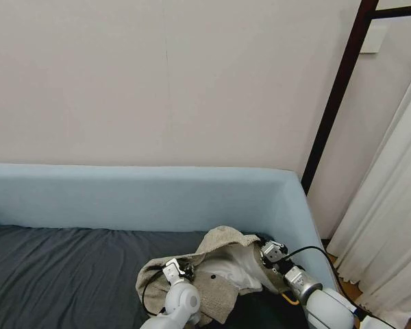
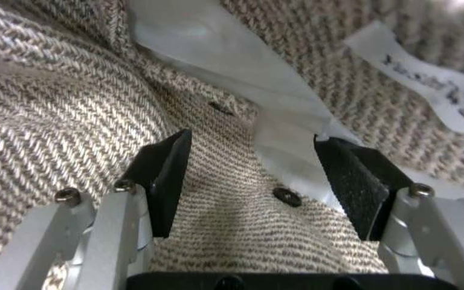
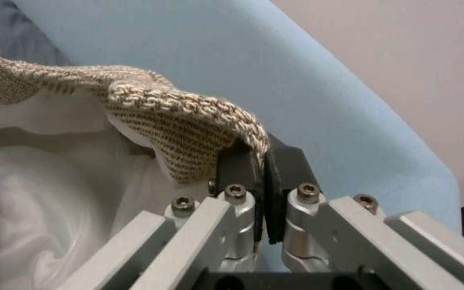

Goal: Pick up the clothes from the sofa and hang them on the clothes hanger.

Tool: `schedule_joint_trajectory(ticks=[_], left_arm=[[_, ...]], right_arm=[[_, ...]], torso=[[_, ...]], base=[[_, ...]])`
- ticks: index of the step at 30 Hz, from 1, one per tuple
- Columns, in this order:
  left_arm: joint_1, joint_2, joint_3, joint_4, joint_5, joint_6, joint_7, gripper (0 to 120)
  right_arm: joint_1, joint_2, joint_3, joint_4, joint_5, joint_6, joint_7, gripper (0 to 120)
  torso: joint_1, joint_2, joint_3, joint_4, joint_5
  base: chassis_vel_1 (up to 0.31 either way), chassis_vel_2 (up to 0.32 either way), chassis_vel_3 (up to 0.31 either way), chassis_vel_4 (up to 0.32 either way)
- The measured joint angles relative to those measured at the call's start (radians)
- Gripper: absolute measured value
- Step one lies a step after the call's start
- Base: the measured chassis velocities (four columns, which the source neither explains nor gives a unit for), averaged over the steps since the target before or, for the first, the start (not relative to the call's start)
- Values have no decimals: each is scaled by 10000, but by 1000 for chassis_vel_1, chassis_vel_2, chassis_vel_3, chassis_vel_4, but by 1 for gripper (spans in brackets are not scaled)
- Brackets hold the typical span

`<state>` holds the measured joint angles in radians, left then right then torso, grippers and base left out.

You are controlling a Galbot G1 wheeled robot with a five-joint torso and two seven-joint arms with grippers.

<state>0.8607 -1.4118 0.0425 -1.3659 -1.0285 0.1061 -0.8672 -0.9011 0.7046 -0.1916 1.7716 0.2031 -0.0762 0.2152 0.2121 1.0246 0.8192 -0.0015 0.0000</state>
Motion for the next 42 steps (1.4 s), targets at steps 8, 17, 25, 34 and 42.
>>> schedule_joint_trajectory(ticks=[8, 17, 25, 34, 42], left_arm=[[-125, -195, -238, 287, -148, 0, 39, 60], [-204, -128, -349, 362, -175, -64, 48, 46], [-323, -122, -374, 642, -326, -69, 176, 48], [-531, -368, -490, 1131, -458, -89, 590, 43], [-566, -364, -571, 1181, -446, -115, 642, 11]], right_arm=[[-137, -105, 79, 59, -2, 24, -15, 0], [-141, -116, 83, 41, -10, 29, -30, 0], [-162, -168, 83, 145, 13, 30, -36, 0], [-446, -366, 327, 290, 13, 30, -52, 0], [-662, -473, 583, 326, -10, 56, -52, 0]], torso=[[-1, 0, 0, -1, 0], [-1, 0, 0, 0, 0], [-1, 0, 0, 0, -1], [-1, 0, 1, 0, -1], [-1, -1, 0, 0, -1]], base=[[0, 0, 0, 0], [0, 0, 0, 0], [0, 0, 0, 0], [0, 0, 0, 0], [0, 0, 0, 0]])
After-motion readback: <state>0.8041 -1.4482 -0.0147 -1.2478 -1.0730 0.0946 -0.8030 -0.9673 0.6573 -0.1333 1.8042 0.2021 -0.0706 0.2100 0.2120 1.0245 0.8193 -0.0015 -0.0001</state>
